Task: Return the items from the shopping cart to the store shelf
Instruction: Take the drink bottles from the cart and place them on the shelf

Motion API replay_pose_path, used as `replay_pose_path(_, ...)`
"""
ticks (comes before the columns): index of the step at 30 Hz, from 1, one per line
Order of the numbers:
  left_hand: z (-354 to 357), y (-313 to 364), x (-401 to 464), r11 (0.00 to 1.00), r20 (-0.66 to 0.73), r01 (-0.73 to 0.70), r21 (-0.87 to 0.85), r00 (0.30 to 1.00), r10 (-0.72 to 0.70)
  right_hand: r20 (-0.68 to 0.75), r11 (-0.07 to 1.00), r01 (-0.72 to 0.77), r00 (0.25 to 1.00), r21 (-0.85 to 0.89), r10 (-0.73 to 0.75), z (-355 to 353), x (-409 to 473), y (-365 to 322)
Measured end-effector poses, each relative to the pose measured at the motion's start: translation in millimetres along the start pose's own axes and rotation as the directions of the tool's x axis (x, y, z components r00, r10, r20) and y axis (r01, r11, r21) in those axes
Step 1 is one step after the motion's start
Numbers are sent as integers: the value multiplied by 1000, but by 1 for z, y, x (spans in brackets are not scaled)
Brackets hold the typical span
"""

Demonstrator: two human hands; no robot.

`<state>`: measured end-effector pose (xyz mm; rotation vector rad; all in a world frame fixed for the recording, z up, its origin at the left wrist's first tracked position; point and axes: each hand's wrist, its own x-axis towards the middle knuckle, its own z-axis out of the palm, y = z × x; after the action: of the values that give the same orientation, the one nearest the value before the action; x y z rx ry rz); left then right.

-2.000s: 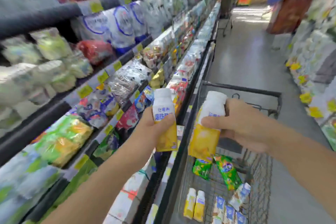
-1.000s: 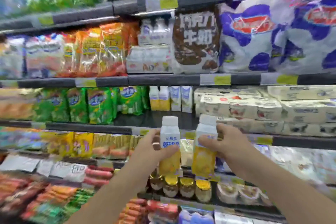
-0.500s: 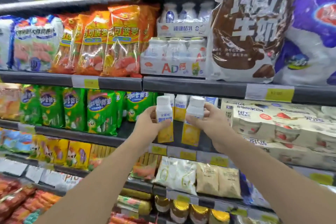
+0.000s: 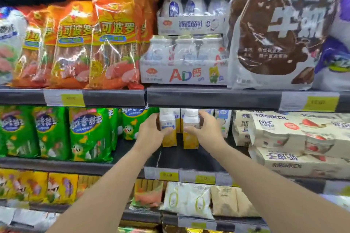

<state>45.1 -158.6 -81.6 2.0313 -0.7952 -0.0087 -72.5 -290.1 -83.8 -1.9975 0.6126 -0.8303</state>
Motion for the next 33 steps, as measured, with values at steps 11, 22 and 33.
replay_pose_path(11, -3, -15, 3, 982, 167, -52, 183, 986, 21, -50, 987, -144, 989, -70, 141, 13, -16, 16)
replay_pose_path(22, -4, -16, -1, 994, 226, -58, 97, 974, 35, -59, 965, -236, 971, -117, 231, 17, -21, 7)
replay_pose_path(33, -54, 6, -64, 933, 597, -331, 143, 780, 186, 49, 955, -214, 972, -204, 229, -30, -67, -19)
